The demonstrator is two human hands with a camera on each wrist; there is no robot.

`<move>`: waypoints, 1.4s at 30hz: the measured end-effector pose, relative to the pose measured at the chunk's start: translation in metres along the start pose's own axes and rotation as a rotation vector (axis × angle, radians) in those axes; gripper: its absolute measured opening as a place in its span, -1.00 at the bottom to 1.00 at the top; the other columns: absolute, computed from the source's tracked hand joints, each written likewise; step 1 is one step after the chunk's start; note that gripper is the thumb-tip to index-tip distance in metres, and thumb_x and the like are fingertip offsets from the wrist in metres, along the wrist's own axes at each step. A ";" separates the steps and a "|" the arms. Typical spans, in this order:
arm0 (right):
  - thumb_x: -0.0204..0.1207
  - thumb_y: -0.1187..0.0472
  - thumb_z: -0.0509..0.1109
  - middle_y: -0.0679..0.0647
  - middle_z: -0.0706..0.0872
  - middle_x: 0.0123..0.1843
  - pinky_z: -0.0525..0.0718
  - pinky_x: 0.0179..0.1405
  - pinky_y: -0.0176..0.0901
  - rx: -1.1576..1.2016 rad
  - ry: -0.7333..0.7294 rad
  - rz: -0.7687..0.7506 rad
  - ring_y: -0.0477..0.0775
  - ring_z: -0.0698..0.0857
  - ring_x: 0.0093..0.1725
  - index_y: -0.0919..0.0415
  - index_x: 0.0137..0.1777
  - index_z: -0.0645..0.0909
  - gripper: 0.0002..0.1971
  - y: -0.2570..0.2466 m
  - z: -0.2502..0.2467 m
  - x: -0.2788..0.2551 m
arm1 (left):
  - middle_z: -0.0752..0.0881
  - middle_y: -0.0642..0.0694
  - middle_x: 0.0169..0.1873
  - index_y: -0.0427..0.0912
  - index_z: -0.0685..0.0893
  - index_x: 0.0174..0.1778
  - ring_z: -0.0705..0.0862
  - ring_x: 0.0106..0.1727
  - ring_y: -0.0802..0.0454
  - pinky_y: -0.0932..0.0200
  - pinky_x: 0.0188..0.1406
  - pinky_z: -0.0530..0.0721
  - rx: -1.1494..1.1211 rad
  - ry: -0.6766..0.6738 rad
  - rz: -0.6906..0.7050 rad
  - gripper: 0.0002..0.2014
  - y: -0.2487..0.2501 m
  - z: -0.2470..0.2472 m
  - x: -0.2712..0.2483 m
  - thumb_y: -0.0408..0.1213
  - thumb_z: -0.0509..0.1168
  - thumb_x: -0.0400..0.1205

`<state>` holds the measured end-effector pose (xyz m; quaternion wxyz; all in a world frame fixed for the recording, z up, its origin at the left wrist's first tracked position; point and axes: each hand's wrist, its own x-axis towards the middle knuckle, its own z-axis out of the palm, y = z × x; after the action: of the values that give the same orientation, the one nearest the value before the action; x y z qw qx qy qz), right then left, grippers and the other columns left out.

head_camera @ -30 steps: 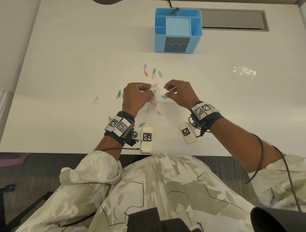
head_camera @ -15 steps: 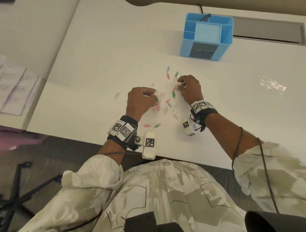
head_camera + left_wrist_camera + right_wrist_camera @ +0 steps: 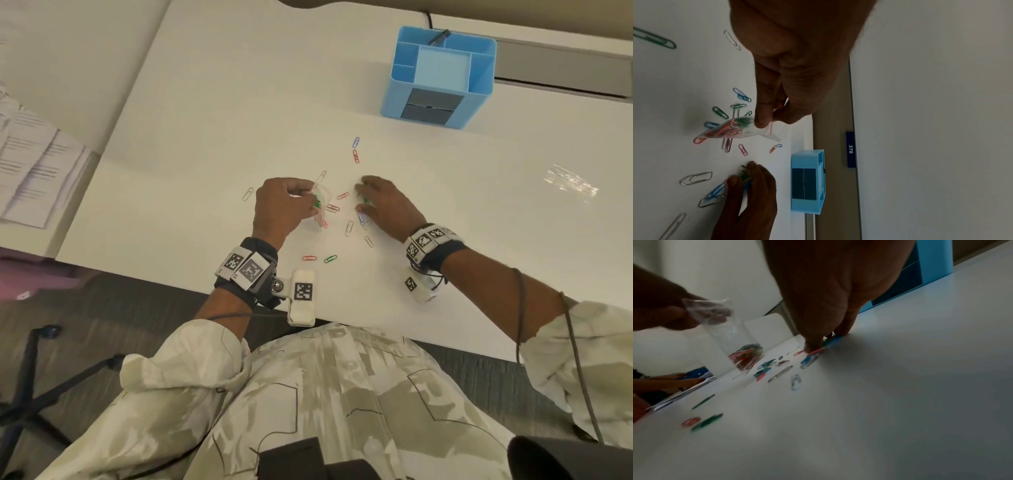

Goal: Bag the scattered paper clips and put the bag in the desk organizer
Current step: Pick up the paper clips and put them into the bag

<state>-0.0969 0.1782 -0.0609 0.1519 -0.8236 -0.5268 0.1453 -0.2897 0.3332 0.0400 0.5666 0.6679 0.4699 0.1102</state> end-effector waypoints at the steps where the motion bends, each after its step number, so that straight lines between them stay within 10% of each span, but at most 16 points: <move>1: 0.70 0.14 0.35 0.26 0.52 0.55 0.61 0.44 0.16 -0.029 0.046 -0.031 0.32 0.52 0.49 0.26 0.52 0.55 -0.57 0.000 0.000 -0.006 | 0.89 -0.06 -0.04 -0.17 0.90 0.10 0.93 0.01 -0.14 -0.14 0.19 0.89 0.001 -0.006 0.003 -0.74 0.001 0.001 0.001 -0.50 0.54 0.54; 5: 0.62 0.41 0.33 0.24 0.69 0.24 0.75 0.02 0.17 -0.116 0.116 -0.080 0.32 0.67 0.11 0.32 0.22 0.67 -0.78 0.004 -0.003 -0.018 | 0.88 -0.05 -0.06 -0.15 0.90 0.09 0.93 0.00 -0.17 -0.16 0.19 0.89 0.019 -0.033 0.012 -0.74 0.005 0.007 0.004 -0.50 0.54 0.53; 9: 0.53 0.42 0.34 0.22 0.78 0.09 0.70 0.04 0.06 -0.026 0.124 0.042 0.31 0.72 0.05 0.31 0.07 0.75 -0.81 0.000 -0.013 -0.016 | 0.85 0.01 -0.10 -0.19 0.89 0.14 0.93 -0.01 -0.15 -0.11 0.18 0.89 0.034 -0.054 0.020 -0.73 0.011 0.014 0.003 -0.51 0.52 0.55; 14: 0.53 0.29 0.46 0.03 0.84 -0.10 0.66 -0.04 -0.48 0.404 0.165 0.418 0.00 0.79 -0.08 0.19 0.03 0.81 -0.86 -0.002 -0.038 -0.012 | 0.87 -0.12 0.00 -0.20 0.88 0.15 0.94 -0.15 -0.07 0.06 0.04 0.92 0.032 -0.071 0.018 -0.75 0.015 0.022 0.004 -0.52 0.48 0.60; 21: 0.55 0.40 0.51 0.18 0.81 -0.06 0.77 0.11 -0.18 1.227 0.078 0.559 0.02 0.81 -0.08 0.36 0.07 0.75 -0.87 -0.017 -0.086 -0.016 | 0.86 -0.16 0.01 -0.27 0.87 0.15 0.93 -0.06 -0.17 0.05 0.01 0.93 0.035 -0.111 0.028 -0.75 0.022 0.039 0.003 -0.54 0.49 0.58; 42: 0.43 0.49 0.47 0.13 0.87 -0.01 0.85 0.05 -0.10 0.803 0.078 0.508 0.09 0.85 0.00 0.27 0.06 0.79 -0.75 -0.052 -0.115 -0.026 | 0.86 -0.14 -0.07 -0.30 0.86 0.23 0.94 -0.12 -0.12 -0.06 0.10 0.92 0.098 -0.190 0.078 -0.69 0.032 0.083 -0.002 -0.51 0.49 0.56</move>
<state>-0.1040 0.1642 0.0670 0.4377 -0.8073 -0.2047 0.3389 -0.2181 0.2801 0.0403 0.5704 0.7201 0.3926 0.0455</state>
